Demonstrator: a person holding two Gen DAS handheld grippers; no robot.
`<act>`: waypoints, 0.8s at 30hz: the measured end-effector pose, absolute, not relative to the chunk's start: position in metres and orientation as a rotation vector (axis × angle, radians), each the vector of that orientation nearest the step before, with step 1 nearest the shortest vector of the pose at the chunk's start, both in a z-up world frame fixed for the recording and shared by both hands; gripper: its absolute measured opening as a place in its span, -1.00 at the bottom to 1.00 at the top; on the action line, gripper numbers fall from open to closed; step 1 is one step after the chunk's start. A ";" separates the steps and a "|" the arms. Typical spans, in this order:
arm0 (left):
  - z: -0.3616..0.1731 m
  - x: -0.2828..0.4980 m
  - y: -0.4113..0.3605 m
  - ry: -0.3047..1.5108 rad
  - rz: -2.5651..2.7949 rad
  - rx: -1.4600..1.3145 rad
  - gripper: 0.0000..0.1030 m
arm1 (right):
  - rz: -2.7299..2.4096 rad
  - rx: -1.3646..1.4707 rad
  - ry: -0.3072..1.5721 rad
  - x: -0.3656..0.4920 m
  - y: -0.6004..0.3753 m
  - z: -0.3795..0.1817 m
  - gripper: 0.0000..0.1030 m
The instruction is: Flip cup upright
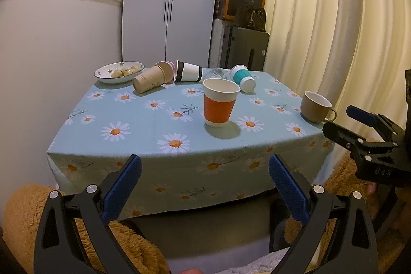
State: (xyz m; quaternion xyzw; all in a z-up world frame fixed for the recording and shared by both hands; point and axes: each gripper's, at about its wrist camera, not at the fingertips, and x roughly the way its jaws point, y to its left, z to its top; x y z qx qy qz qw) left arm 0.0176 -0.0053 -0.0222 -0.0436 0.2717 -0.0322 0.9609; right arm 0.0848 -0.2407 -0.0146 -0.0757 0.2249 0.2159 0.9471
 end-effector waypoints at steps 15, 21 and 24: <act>-0.023 0.019 -0.004 0.558 -0.077 -0.090 0.87 | 0.444 -0.157 0.465 0.085 -0.238 -0.017 0.90; -0.024 0.018 -0.004 0.559 -0.072 -0.092 0.87 | 0.442 -0.159 0.466 0.086 -0.237 -0.018 0.90; -0.024 0.018 -0.005 0.559 -0.073 -0.088 0.87 | 0.442 -0.160 0.466 0.086 -0.237 -0.018 0.90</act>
